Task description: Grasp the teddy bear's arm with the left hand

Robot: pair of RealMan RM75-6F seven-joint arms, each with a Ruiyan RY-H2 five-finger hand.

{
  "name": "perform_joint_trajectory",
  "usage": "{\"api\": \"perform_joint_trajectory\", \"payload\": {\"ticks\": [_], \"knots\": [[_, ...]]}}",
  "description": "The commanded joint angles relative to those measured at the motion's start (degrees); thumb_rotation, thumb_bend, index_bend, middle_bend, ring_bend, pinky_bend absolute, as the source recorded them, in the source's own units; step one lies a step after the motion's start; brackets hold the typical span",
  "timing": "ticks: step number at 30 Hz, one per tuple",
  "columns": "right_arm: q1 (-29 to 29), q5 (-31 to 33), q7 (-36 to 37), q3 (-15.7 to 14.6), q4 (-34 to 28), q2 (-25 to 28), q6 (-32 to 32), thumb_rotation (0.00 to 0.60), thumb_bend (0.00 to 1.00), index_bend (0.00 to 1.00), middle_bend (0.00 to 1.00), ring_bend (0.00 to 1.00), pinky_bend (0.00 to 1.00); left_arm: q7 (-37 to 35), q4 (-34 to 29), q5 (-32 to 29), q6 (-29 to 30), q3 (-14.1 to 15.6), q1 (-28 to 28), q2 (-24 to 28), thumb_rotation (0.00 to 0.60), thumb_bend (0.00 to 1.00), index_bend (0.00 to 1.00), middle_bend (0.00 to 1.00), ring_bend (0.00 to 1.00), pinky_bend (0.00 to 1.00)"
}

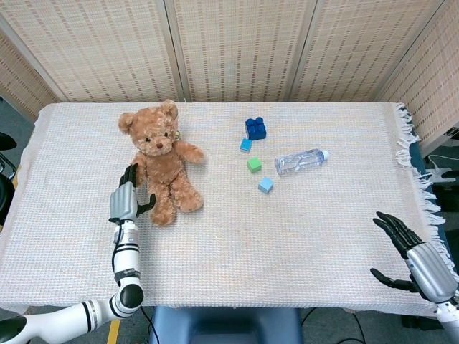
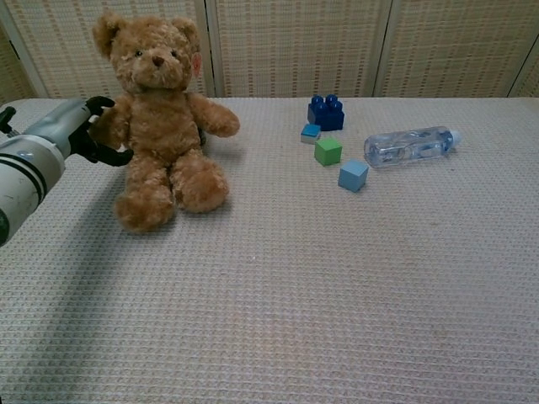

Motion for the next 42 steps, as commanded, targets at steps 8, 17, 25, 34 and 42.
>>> {"api": "perform_joint_trajectory", "payload": {"ticks": [8, 17, 25, 34, 42], "knots": [[0.2, 0.3, -0.2, 0.0, -0.2, 0.0, -0.4, 0.6, 0.11, 0.0, 0.0, 0.0, 0.18, 0.8, 3.8, -1.5, 0.8, -0.8, -2.9, -2.2, 0.6, 0.37, 0.0, 0.04, 0.11, 0.36], [0.4, 0.6, -0.8, -0.1, -0.6, 0.0, -1.4, 0.6, 0.11, 0.0, 0.0, 0.0, 0.18, -8.6, 11.9, 2.9, 2.5, -2.1, -4.8, -6.6, 0.6, 0.37, 0.0, 0.17, 0.22, 0.44], [0.6, 0.8, -1.0, -0.1, -0.8, 0.1, -1.8, 0.6, 0.11, 0.0, 0.0, 0.0, 0.18, -13.2, 16.0, 6.4, 3.5, -1.7, -5.4, -8.6, 0.6, 0.37, 0.01, 0.25, 0.28, 0.47], [0.6, 1.0, -1.0, -0.1, -0.9, 0.2, -1.8, 0.6, 0.11, 0.0, 0.0, 0.0, 0.18, -8.9, 14.0, 3.2, 0.2, -0.8, -4.6, -7.3, 0.6, 0.37, 0.0, 0.15, 0.21, 0.45], [0.7, 1.3, -1.2, -0.1, -1.2, 0.2, -2.2, 0.6, 0.11, 0.0, 0.0, 0.0, 0.18, -7.7, 12.3, 0.2, -2.4, -1.5, -4.7, -6.3, 0.6, 0.37, 0.0, 0.05, 0.12, 0.43]]}}
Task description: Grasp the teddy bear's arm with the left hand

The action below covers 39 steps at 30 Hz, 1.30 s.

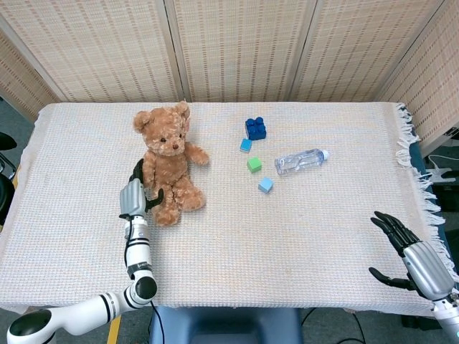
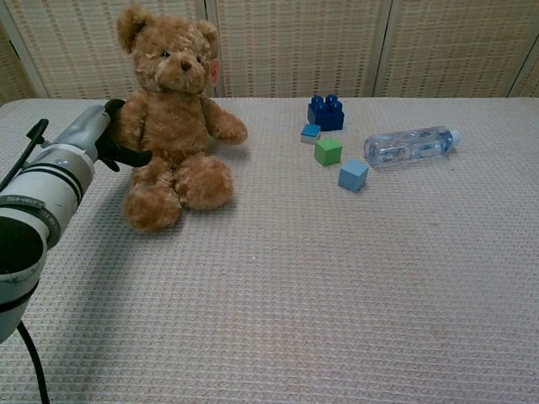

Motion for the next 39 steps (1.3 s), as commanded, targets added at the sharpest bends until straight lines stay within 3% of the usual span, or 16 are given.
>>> {"api": "perform_joint_trajectory", "payload": {"ticks": [1, 13, 27, 33, 39], "knots": [[0.0, 0.0, -0.1, 0.0, -0.1, 0.0, -0.1, 0.6, 0.11, 0.0, 0.0, 0.0, 0.18, 0.2, -0.1, -0.6, -0.3, -0.4, -0.2, 0.1, 0.6, 0.37, 0.0, 0.05, 0.12, 0.43], [0.1, 0.1, -0.2, 0.0, -0.2, 0.1, -0.3, 0.6, 0.11, 0.0, 0.0, 0.0, 0.18, -2.5, 4.4, 2.0, 4.0, -1.4, -1.6, -2.9, 0.6, 0.43, 0.01, 0.32, 0.34, 0.54], [0.2, 0.1, -0.3, -0.1, -0.3, 0.1, -0.8, 0.6, 0.11, 0.0, 0.0, 0.0, 0.18, -8.1, 12.0, 8.2, 5.6, 0.0, -2.6, -5.0, 0.6, 0.46, 0.03, 0.34, 0.36, 0.55], [0.3, 0.2, -0.5, -0.2, -0.4, 0.2, -1.1, 0.6, 0.11, 0.0, 0.0, 0.0, 0.18, -5.4, 11.2, 5.7, 2.6, -0.1, -1.9, -4.5, 0.6, 0.46, 0.13, 0.38, 0.36, 0.55], [0.4, 0.3, -0.7, -0.2, -0.5, 0.1, -1.3, 0.6, 0.11, 0.0, 0.0, 0.0, 0.18, -6.7, 10.9, 7.1, 3.9, -0.4, -1.9, -4.5, 0.6, 0.46, 0.13, 0.38, 0.36, 0.55]]}}
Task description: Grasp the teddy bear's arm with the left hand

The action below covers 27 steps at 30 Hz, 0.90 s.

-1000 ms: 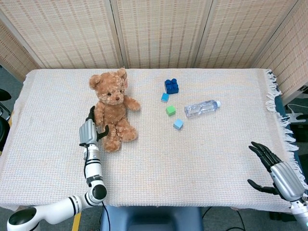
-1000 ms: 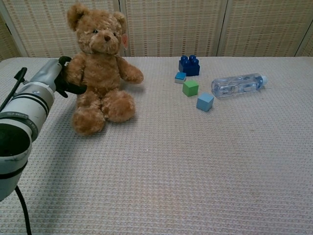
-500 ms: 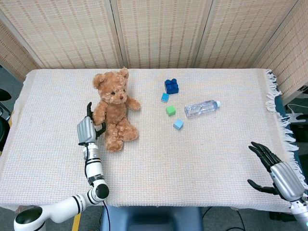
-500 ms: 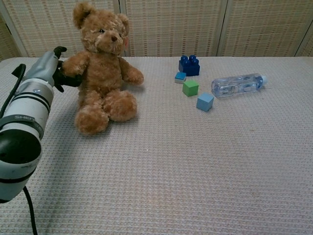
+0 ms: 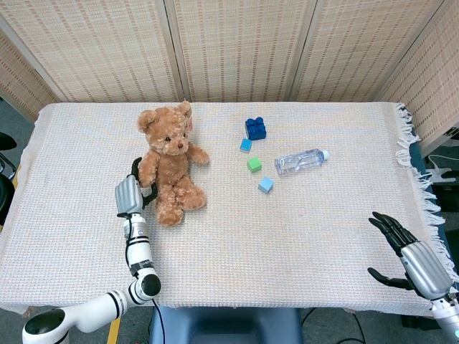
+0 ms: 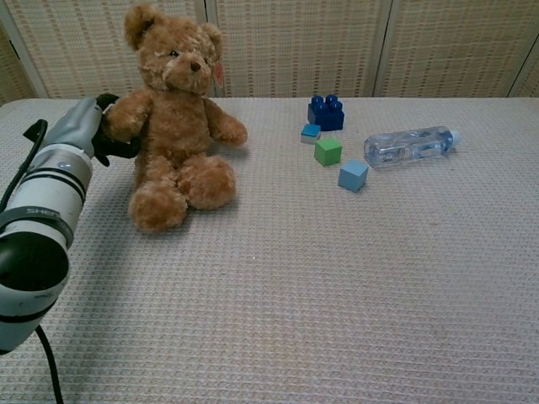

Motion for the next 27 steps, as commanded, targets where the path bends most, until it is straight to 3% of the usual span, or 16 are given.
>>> {"api": "perform_joint_trajectory", "payload": {"ticks": [1, 6, 16, 27], "knots": [[0.1, 0.1, -0.1, 0.0, 0.0, 0.0, -0.2, 0.6, 0.11, 0.0, 0.0, 0.0, 0.18, -1.7, 0.1, 1.8, 1.4, -0.1, -0.1, -0.2, 0.6, 0.46, 0.13, 0.38, 0.36, 0.55], [0.2, 0.1, -0.3, -0.1, -0.2, 0.1, -0.5, 0.6, 0.11, 0.0, 0.0, 0.0, 0.18, -3.1, 0.3, 3.5, 2.2, 0.3, 0.1, -0.3, 0.6, 0.46, 0.13, 0.38, 0.36, 0.55], [0.2, 0.3, -0.2, 0.0, -0.3, 0.2, -0.6, 0.6, 0.11, 0.0, 0.0, 0.0, 0.18, -0.5, 0.5, 0.6, -0.9, 0.4, 0.7, -0.6, 0.6, 0.46, 0.16, 0.4, 0.36, 0.55], [0.2, 0.3, -0.4, -0.1, -0.4, 0.2, -0.7, 0.6, 0.11, 0.0, 0.0, 0.0, 0.18, -2.5, 0.1, 4.0, 2.3, 0.1, 0.3, -0.8, 0.6, 0.46, 0.14, 0.4, 0.36, 0.55]]}}
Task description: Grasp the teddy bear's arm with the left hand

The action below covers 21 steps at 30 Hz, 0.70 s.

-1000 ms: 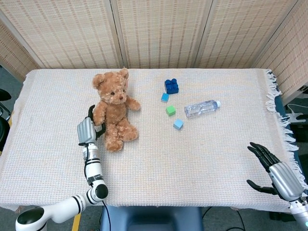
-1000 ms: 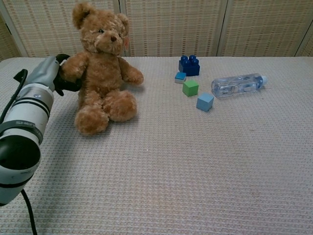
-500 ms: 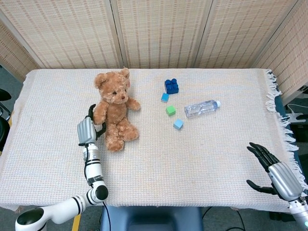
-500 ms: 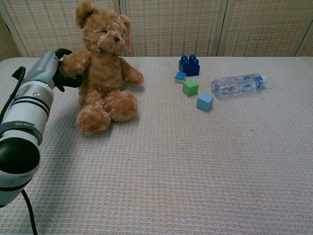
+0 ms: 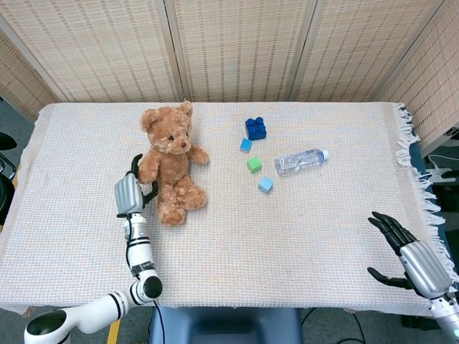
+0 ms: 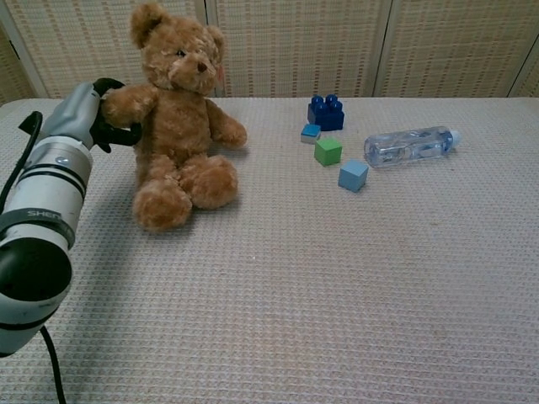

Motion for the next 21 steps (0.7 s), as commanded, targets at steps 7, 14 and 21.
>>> {"api": "perform_joint_trajectory", "payload": {"ticks": [7, 14, 21], "knots": [[0.0, 0.1, 0.1, 0.0, 0.0, 0.1, 0.0, 0.6, 0.11, 0.0, 0.0, 0.0, 0.18, 1.1, 2.1, -2.4, -3.0, 0.6, 0.8, -0.8, 0.6, 0.46, 0.14, 0.39, 0.36, 0.55], [0.0, 0.2, -0.1, 0.1, -0.1, 0.0, -0.2, 0.6, 0.11, 0.0, 0.0, 0.0, 0.18, -0.5, 2.1, 0.0, -1.2, 0.1, 0.2, -0.7, 0.6, 0.46, 0.14, 0.4, 0.36, 0.55], [0.0, 0.2, 0.0, 0.0, -0.2, 0.1, -0.2, 0.6, 0.11, 0.0, 0.0, 0.0, 0.18, -1.5, -2.3, 4.6, 1.6, 3.5, 2.7, 1.9, 0.6, 0.46, 0.13, 0.37, 0.34, 0.55]]}}
